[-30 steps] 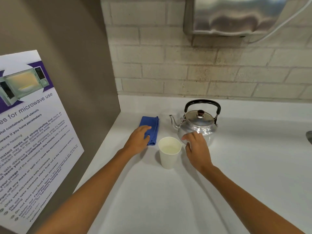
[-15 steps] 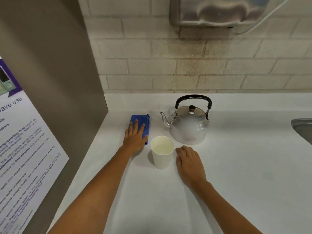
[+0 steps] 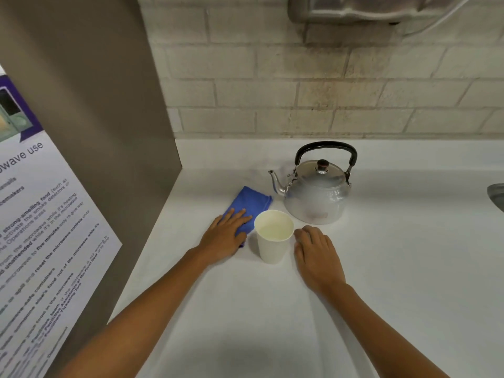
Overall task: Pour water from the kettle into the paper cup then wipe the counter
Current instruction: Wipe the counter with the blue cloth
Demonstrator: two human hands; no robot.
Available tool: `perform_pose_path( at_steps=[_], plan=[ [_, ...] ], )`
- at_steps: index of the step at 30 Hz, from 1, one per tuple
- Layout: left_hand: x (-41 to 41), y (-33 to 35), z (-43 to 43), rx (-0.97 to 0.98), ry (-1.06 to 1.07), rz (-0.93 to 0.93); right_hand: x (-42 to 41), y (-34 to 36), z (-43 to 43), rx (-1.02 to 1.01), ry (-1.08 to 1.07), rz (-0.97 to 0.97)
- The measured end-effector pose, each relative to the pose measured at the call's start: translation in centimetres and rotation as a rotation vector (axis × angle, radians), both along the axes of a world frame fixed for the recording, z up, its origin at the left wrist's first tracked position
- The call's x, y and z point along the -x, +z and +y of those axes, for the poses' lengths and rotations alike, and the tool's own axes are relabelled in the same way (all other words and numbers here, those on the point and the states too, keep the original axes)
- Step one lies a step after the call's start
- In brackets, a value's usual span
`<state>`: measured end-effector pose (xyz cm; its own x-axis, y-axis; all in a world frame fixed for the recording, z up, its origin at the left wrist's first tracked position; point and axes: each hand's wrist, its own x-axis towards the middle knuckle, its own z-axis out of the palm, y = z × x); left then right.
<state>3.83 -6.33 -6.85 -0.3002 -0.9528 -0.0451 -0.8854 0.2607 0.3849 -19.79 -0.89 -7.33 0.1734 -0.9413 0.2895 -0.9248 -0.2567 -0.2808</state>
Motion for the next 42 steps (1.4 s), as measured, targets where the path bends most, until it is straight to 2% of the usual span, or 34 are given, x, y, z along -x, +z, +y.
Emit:
perform_pose_path(
  at_steps=[4, 5, 9, 12, 14, 18, 21, 27, 32, 38, 42],
  plan=[
    [-0.7, 1.4, -0.9, -0.085, 0.022, 0.204, 0.0, 0.0, 0.3, -0.009, -0.004, -0.029],
    [-0.1, 1.4, -1.3, -0.084, 0.043, 0.176, -0.1, 0.0, 0.3, -0.01, -0.006, -0.033],
    [2.3, 0.5, -2.8, -0.041, 0.068, -0.144, -0.1, 0.1, 0.2, -0.015, -0.01, -0.048],
    [2.6, 0.3, -3.5, -0.004, -0.023, -0.298, 0.0, 0.1, 0.1, -0.017, 0.0, -0.042],
    [2.3, 0.1, -3.1, 0.022, -0.123, -0.294, 0.0, 0.1, 0.0, -0.023, 0.003, -0.043],
    [0.8, -0.5, -1.7, 0.093, -0.316, -0.142, 0.0, 0.0, 0.0, -0.016, 0.001, -0.044],
    [1.4, -0.2, -2.2, 0.127, -0.35, -0.184, -0.1, -0.1, -0.1, -0.017, -0.003, -0.032],
    [1.8, 0.3, -1.6, 0.094, -0.237, -0.147, 0.1, 0.0, -0.1, -0.024, 0.006, -0.044],
    [-0.2, -0.2, 1.1, 0.056, 0.055, -0.133, 0.0, 0.0, 0.1, -0.012, 0.005, -0.028],
    [2.0, -0.4, 2.6, 0.033, 0.06, -0.281, -0.2, 0.1, 0.0, -0.008, -0.004, -0.019],
    [0.5, 0.6, 2.6, 0.006, 0.126, -0.207, 0.0, 0.3, 0.2, -0.024, 0.002, -0.038]
  ],
)
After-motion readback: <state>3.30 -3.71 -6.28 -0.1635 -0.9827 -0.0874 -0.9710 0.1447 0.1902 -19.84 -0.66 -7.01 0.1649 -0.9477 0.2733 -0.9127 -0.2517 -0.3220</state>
